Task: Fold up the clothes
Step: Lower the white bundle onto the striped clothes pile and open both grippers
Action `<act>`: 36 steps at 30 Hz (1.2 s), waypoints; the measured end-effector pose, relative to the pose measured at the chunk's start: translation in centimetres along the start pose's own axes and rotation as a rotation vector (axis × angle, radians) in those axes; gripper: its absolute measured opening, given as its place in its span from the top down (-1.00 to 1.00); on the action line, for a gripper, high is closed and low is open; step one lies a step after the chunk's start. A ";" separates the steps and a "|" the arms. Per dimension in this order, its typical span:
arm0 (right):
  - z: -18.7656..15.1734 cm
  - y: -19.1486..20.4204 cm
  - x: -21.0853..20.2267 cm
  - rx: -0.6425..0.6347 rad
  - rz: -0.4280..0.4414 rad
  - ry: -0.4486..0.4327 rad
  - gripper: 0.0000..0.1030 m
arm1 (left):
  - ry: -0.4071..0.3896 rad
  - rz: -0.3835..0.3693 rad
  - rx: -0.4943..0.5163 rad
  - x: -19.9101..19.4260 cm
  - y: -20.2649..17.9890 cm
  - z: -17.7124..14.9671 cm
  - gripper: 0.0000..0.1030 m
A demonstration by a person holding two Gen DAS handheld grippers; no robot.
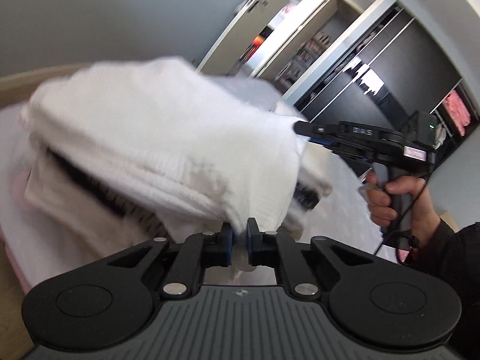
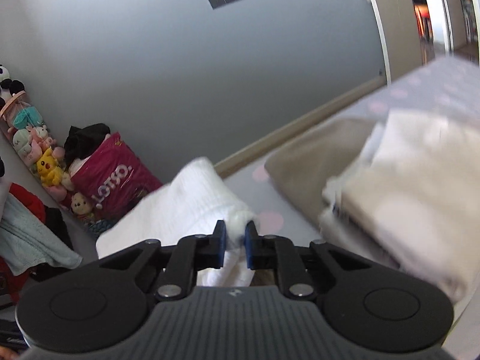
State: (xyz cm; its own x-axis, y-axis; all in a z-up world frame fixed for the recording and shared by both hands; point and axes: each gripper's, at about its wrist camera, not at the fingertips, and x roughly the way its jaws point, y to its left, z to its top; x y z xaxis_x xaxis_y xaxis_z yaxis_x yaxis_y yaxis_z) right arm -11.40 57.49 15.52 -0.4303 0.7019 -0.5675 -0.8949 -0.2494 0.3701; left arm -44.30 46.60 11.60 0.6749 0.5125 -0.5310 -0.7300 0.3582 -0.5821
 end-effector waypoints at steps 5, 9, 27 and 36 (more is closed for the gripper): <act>1.8 -0.2 2.1 -0.009 -0.109 0.079 0.72 | 0.034 0.007 0.005 2.3 -0.9 0.3 0.87; -0.7 -1.8 4.5 0.014 -0.179 0.156 0.72 | 0.111 0.031 0.000 4.9 0.0 -1.4 0.87; -1.9 4.3 2.2 -0.173 -0.232 0.108 0.23 | 0.026 0.204 0.250 0.3 0.5 6.0 0.11; 1.1 8.5 5.3 -0.244 -0.194 0.162 0.23 | 0.006 0.187 0.373 6.1 0.2 15.3 0.21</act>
State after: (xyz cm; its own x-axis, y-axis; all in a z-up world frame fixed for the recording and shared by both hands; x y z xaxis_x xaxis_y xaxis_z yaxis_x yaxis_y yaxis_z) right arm -21.12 59.87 16.48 -0.2451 0.6415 -0.7269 -0.9553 -0.2878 0.0681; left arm -41.94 61.72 17.67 0.5272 0.5913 -0.6103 -0.8283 0.5180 -0.2136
